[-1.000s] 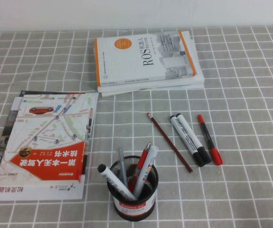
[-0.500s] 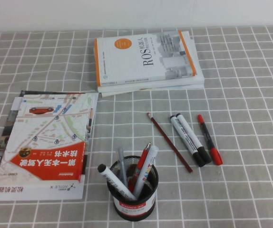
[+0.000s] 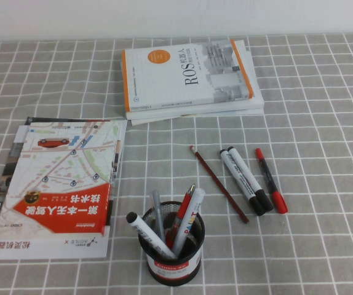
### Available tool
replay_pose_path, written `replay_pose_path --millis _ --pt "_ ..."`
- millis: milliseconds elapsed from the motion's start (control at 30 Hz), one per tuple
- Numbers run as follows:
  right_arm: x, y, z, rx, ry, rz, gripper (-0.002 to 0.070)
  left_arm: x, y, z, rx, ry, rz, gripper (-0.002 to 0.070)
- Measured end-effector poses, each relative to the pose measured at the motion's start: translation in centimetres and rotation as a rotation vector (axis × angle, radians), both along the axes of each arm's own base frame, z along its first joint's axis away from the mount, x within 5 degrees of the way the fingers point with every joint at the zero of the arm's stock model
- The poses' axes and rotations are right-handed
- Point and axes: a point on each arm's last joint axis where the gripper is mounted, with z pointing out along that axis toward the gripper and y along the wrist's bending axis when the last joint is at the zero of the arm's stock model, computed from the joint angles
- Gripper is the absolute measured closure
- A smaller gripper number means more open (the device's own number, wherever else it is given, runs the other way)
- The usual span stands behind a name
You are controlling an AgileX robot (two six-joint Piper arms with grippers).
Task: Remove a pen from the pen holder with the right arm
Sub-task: 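Take a marker out of the pen holder and lay it on the table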
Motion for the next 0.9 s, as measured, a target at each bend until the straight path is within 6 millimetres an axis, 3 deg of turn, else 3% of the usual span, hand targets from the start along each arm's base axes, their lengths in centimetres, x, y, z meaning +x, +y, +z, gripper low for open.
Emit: replay_pose_path --millis 133,300,700,800,900 --pt "1.5 0.6 0.2 -0.039 -0.001 0.032 0.0689 0.0 0.0 0.0 0.0 0.0 0.0 0.0678" --pt "2.3 2.7 0.9 -0.061 -0.082 0.126 0.0689 0.0 0.0 0.0 0.0 0.0 0.0 0.0679" --pt "1.2 12.2 0.3 -0.022 -0.343 0.455 0.0682 0.0 0.0 0.0 0.0 0.0 0.0 0.0678" --pt "0.3 14.7 -0.4 -0.039 -0.424 0.549 0.064 0.0 0.0 0.0 0.0 0.0 0.0 0.0678" --pt "-0.1 16.7 -1.4 -0.058 -0.499 0.611 0.0538 0.0 0.0 0.0 0.0 0.0 0.0 0.0678"
